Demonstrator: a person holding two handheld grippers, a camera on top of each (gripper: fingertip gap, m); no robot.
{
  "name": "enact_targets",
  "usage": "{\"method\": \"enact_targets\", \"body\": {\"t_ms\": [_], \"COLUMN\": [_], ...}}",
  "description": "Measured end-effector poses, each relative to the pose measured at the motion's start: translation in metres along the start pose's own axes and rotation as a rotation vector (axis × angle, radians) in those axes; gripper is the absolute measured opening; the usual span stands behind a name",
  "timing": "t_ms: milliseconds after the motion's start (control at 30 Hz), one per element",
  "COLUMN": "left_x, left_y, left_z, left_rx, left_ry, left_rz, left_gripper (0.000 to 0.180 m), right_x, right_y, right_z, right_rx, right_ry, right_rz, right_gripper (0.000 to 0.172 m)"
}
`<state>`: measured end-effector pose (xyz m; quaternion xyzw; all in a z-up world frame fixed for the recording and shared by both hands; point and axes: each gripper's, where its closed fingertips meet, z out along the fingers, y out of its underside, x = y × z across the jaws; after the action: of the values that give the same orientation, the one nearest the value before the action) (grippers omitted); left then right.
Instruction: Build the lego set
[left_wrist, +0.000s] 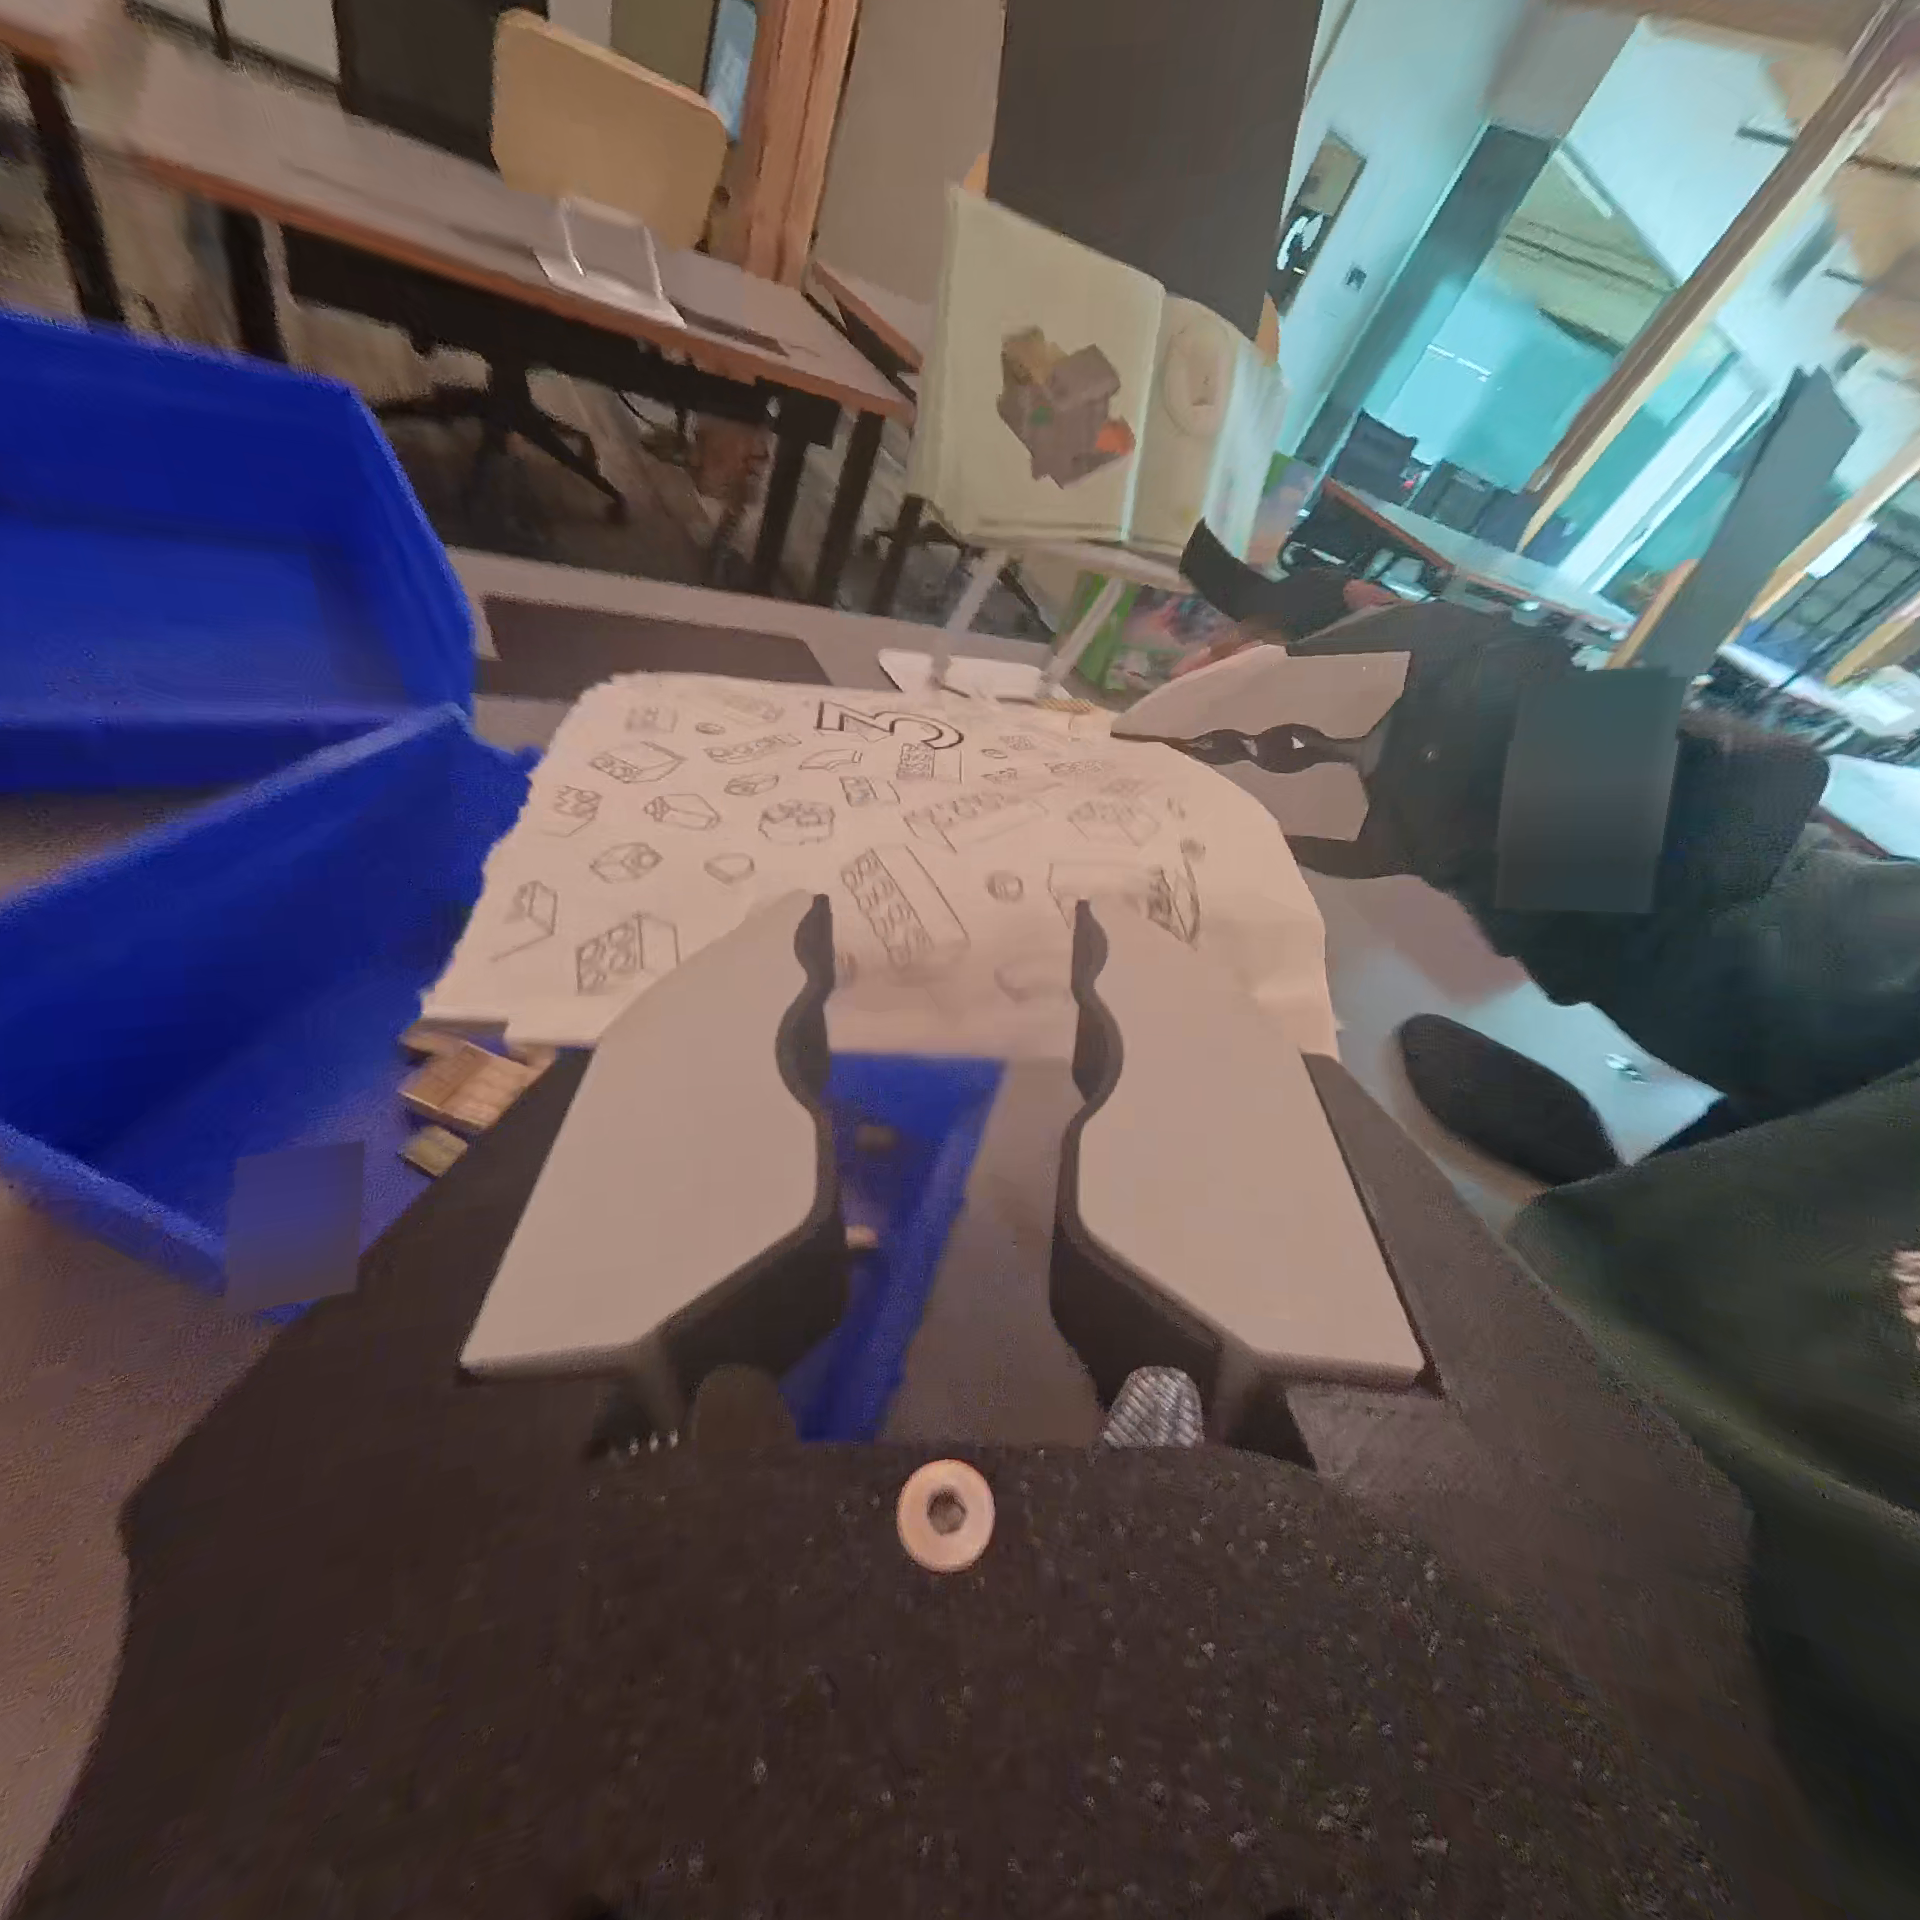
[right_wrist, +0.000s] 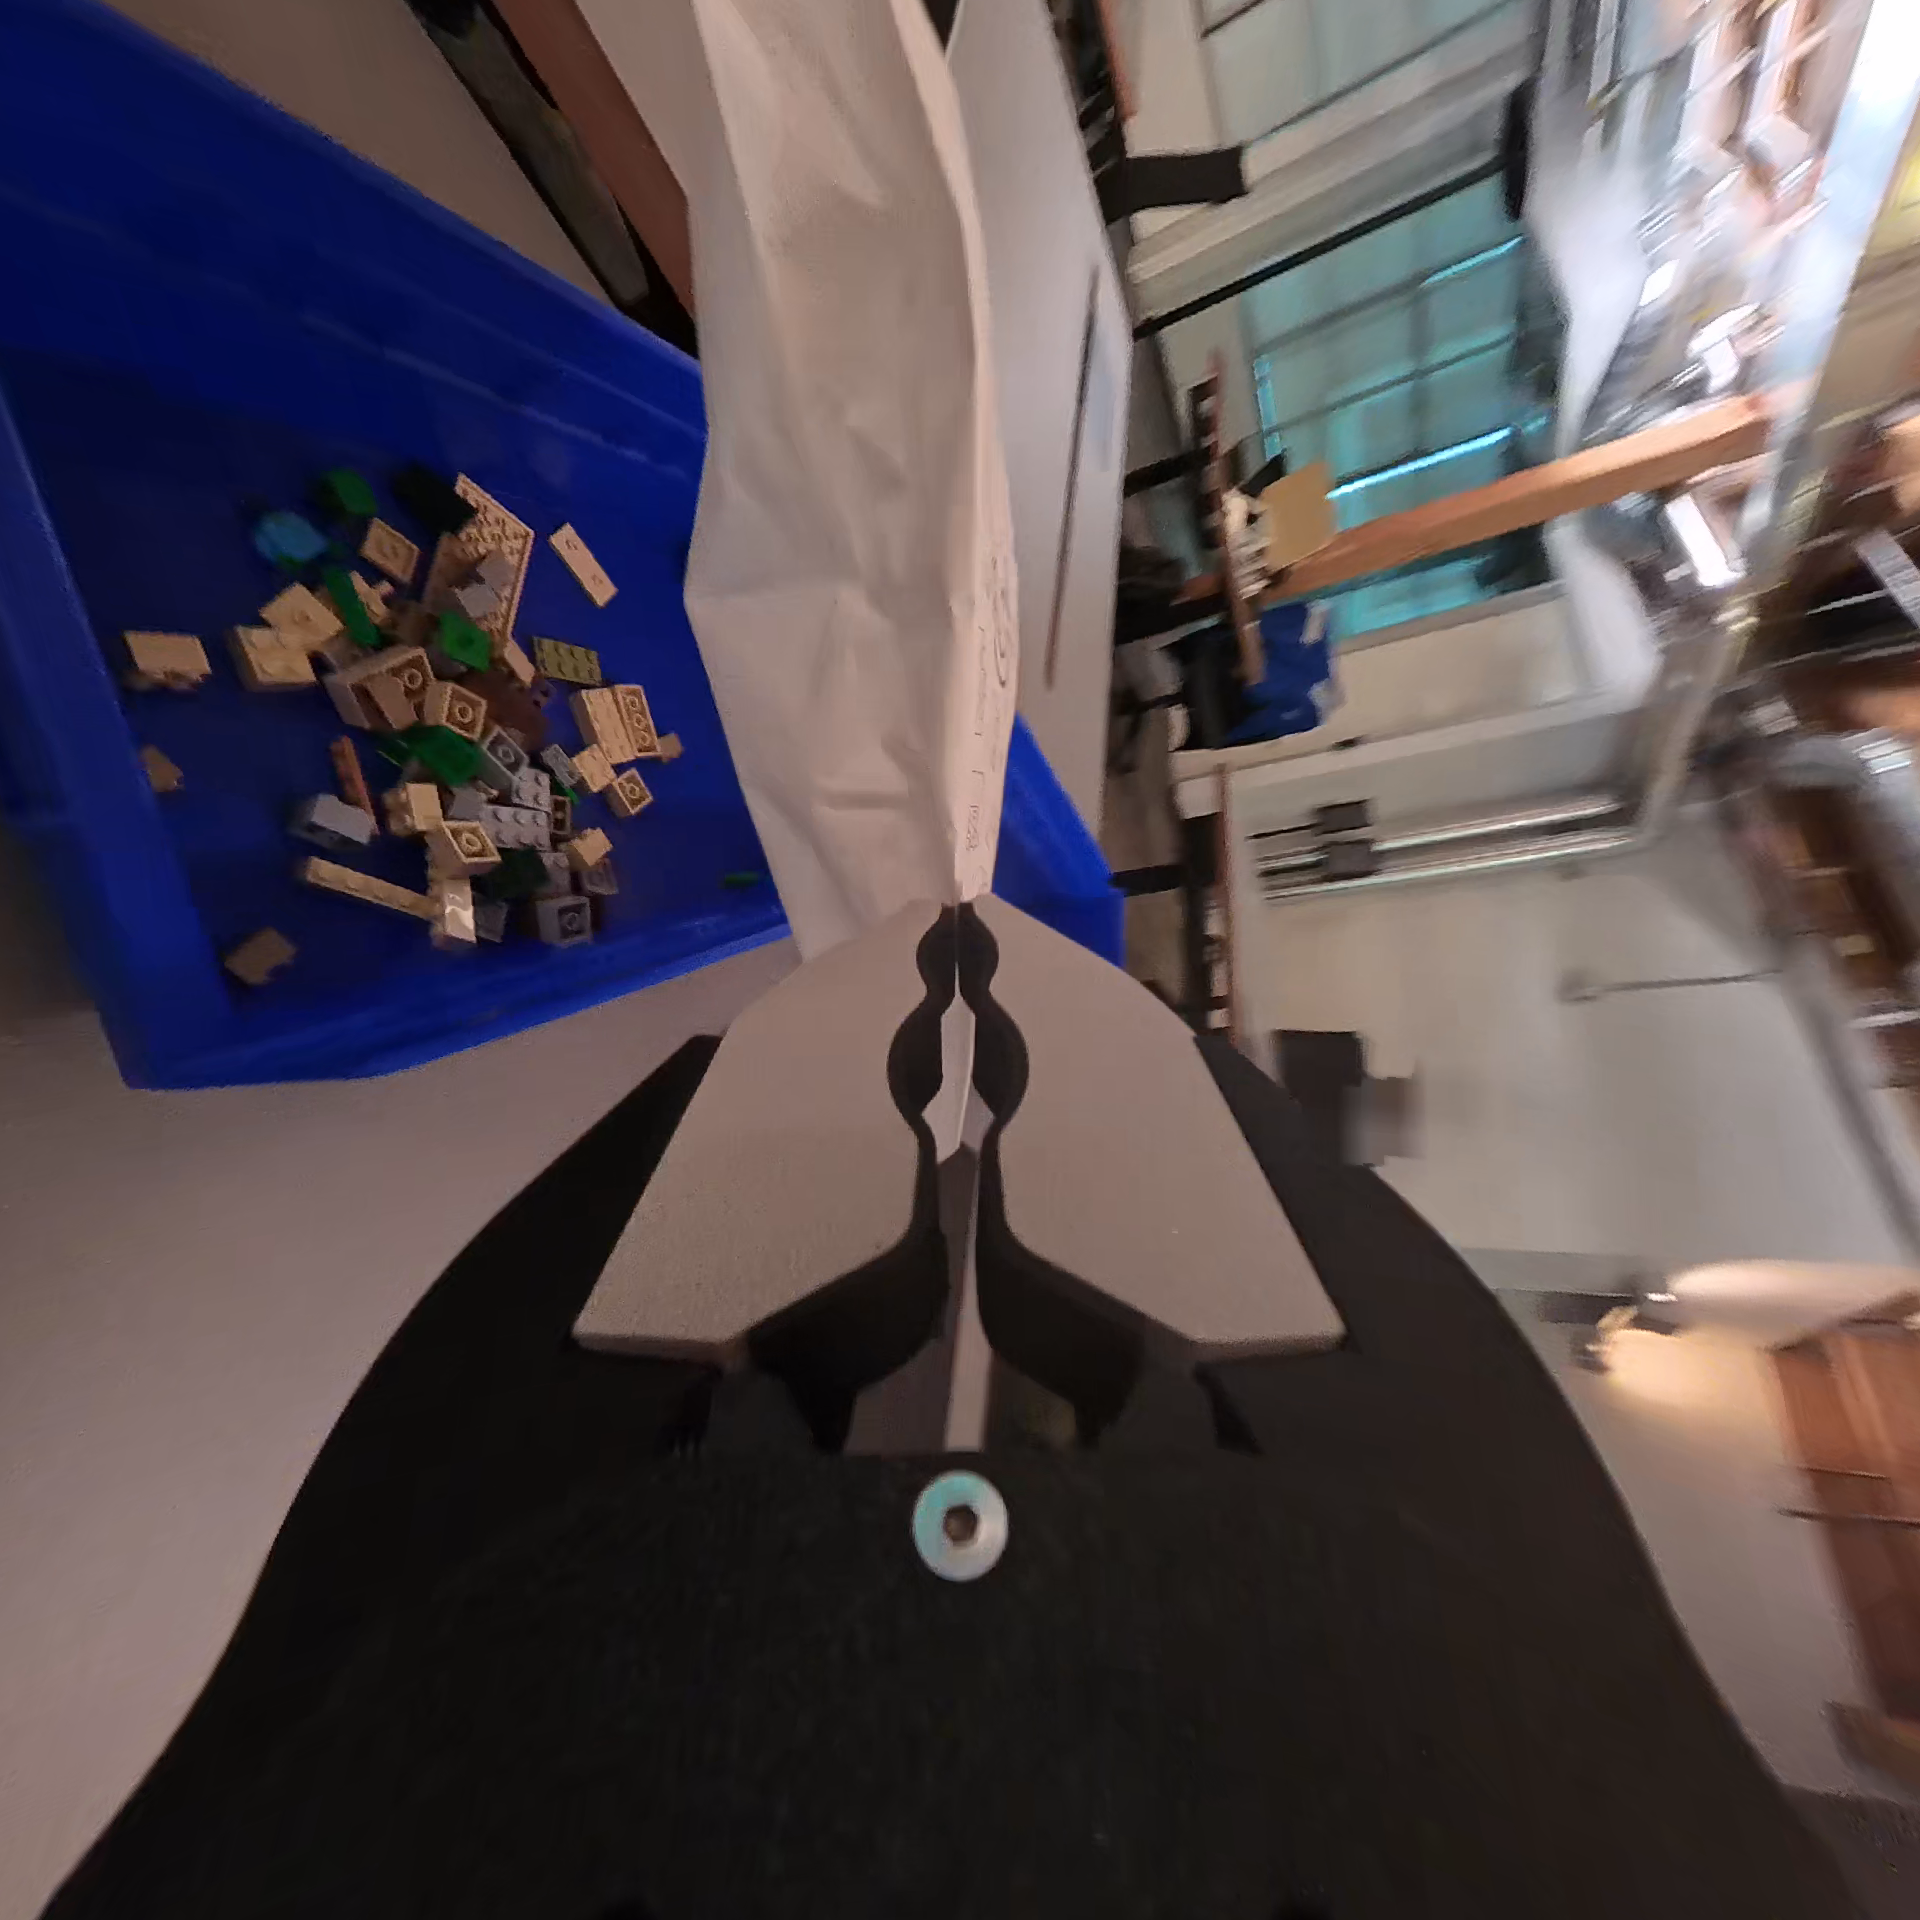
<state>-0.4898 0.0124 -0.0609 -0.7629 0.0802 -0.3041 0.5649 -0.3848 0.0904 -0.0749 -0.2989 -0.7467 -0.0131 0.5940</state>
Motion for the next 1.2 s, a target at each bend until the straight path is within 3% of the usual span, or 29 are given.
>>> {"method": "enact_targets", "body": {"t_ms": [233,367,500,567,700,767,800,867,933,1033,1133,1200], "left_x": [0.014,0.014,0.003,0.011,-0.002,-0.010,-0.012,-0.013,-0.024,-0.035,-0.045,-0.052], "left_y": [0.057,0.075,0.078,0.067,0.042,0.034,0.031,0.022,0.017,0.013,0.014,0.014], "left_z": [0.005,-0.004,-0.022,-0.025,-0.026,-0.019,-0.013,0.000,0.007,0.009,0.003,-0.001], "left_rx": [0.002,0.007,-0.101,-0.107,-0.176,-0.219,-0.225,-0.205,-0.215,-0.135,-0.032,0.023], "left_ry": [-0.055,-0.102,-0.282,-0.287,-0.427,-0.451,-0.434,-0.407,-0.425,-0.338,-0.241,-0.207], "left_rz": [-0.122,-0.163,0.100,0.235,0.646,0.754,0.778,0.819,0.822,0.692,0.568,0.487], "left_gripper": [0.051,0.048,0.048,0.051,0.058,0.060,0.054,0.022,0.000,0.000,0.000,0.000], "right_x": [-0.037,-0.038,-0.025,-0.015,0.010,0.018,0.020,0.024,0.029,0.045,0.057,0.050], "right_y": [-0.011,-0.021,-0.019,-0.017,-0.024,-0.029,-0.032,-0.040,-0.040,-0.035,-0.015,-0.001], "right_z": [-0.026,-0.022,-0.002,0.005,0.016,0.021,0.025,0.033,0.043,0.058,0.062,0.058], "right_rx": [0.073,0.085,-0.002,-0.050,-0.130,-0.159,-0.159,-0.159,-0.170,-0.102,0.002,0.100], "right_ry": [0.216,0.165,-0.192,-0.408,-0.773,-0.908,-0.958,-1.020,-1.018,-0.945,-0.915,-0.937], "right_rz": [-0.193,-0.281,-0.179,-0.095,0.053,0.090,0.106,0.130,0.119,0.190,0.347,0.438], "right_gripper": [0.000,0.000,0.000,0.000,0.000,0.000,0.000,0.000,0.000,0.005,0.044,0.059]}}
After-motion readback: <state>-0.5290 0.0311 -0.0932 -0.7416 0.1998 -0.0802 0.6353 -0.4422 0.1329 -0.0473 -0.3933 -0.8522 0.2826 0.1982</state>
